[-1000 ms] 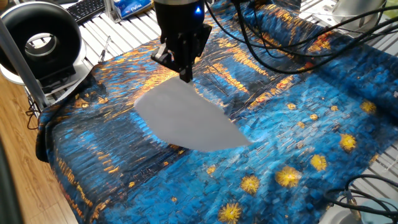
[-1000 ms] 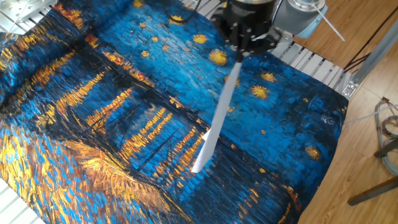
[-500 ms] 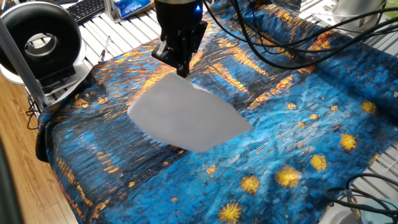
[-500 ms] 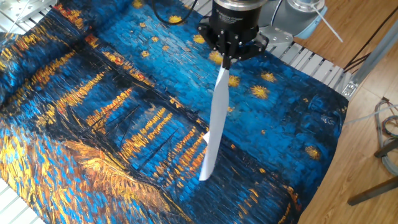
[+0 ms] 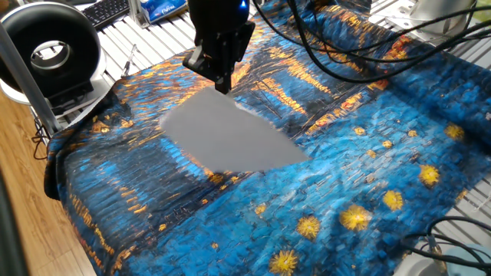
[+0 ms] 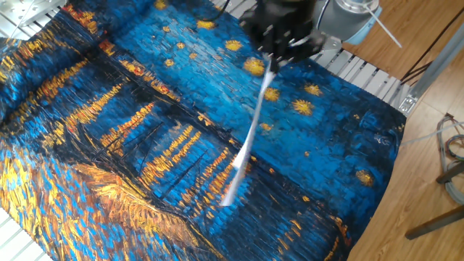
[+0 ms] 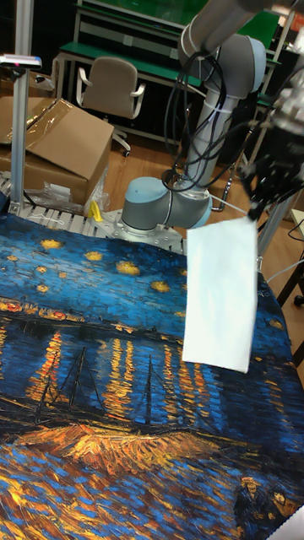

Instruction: Flip over and spread out the paper that is laid flat on the table

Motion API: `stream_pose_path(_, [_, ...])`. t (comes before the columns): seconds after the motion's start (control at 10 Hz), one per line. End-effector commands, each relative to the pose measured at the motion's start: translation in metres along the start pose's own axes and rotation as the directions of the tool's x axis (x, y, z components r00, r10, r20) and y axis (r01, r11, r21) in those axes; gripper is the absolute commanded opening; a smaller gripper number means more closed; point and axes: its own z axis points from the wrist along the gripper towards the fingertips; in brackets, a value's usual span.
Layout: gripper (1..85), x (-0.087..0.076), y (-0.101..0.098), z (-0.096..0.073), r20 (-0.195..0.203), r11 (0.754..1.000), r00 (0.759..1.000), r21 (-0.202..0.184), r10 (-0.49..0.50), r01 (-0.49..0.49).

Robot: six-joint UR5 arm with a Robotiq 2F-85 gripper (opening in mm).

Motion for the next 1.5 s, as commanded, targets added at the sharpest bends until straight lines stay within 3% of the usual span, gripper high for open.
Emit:
stream_pose_path(0.0, [1.0, 0.024, 0.039, -0.037, -0.012, 0.999, 0.999, -0.017, 0.047, -0.047])
stream_pose_path(0.3, [1.0, 0.036, 0.064, -0.05, -0.036, 0.997, 0.997, -0.018, 0.07, -0.071])
stream_pose_path(0.7, [1.0, 0.039, 0.104, -0.05, -0.047, 0.985, 0.99, -0.099, 0.135, -0.139])
stream_pose_path(1.0, [1.0, 0.037, 0.143, -0.05, -0.115, 0.94, 0.969, -0.244, 0.217, -0.239])
stream_pose_path(1.2, [1.0, 0.032, 0.137, -0.038, -0.128, 0.933, 0.974, -0.287, 0.187, -0.217])
stream_pose_path(1.4, [1.0, 0.022, 0.1, -0.003, -0.096, 0.95, 0.989, -0.282, 0.115, -0.138])
